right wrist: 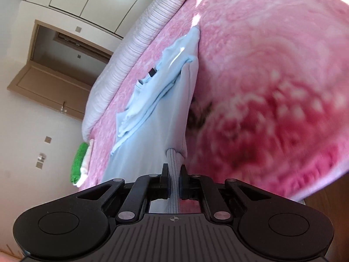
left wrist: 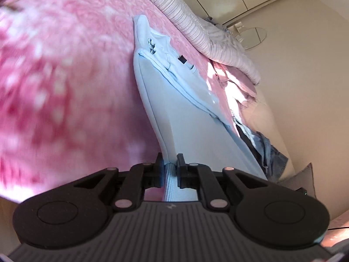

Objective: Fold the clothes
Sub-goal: 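Grasp the sweatshirt hem with both grippers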

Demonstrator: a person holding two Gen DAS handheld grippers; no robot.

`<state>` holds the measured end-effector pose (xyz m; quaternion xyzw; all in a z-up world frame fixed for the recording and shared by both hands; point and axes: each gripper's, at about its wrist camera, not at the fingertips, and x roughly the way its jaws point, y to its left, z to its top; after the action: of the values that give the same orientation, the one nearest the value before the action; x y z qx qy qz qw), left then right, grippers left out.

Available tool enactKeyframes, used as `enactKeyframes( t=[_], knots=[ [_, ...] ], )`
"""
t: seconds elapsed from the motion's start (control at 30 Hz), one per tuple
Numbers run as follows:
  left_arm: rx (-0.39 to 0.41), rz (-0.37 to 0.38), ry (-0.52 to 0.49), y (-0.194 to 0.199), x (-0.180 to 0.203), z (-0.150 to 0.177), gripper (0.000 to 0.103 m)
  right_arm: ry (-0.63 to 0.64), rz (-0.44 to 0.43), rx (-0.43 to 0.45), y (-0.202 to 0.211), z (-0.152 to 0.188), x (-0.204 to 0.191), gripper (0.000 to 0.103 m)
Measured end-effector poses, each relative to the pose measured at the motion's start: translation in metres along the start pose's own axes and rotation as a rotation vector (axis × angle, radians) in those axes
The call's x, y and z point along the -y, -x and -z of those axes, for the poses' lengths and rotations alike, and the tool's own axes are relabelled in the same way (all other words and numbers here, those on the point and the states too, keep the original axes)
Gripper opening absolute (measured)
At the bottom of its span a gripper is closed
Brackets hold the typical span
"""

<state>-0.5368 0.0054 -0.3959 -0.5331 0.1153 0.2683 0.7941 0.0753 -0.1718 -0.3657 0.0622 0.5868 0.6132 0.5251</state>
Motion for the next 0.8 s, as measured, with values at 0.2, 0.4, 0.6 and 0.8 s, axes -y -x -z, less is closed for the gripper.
enactKeyframes(
  t=[0.2,0.4,0.6,0.8],
  knots=[
    [0.043,0.023,0.091,0.033,0.000,0.061,0.007,-0.021,0.000,-0.018,0.045,0.045,0.010,0.005],
    [0.049,0.030,0.168,0.041,-0.003,0.078,0.007,-0.051,0.011,-0.044,0.066,0.065,0.018,0.005],
    [0.054,0.090,0.136,0.032,0.019,0.018,0.007,0.019,-0.051,-0.036,0.063,0.022,-0.008,0.006],
    [0.087,0.135,0.121,-0.011,0.039,-0.093,0.008,0.099,-0.080,0.031,0.023,-0.067,-0.053,0.006]
  ],
)
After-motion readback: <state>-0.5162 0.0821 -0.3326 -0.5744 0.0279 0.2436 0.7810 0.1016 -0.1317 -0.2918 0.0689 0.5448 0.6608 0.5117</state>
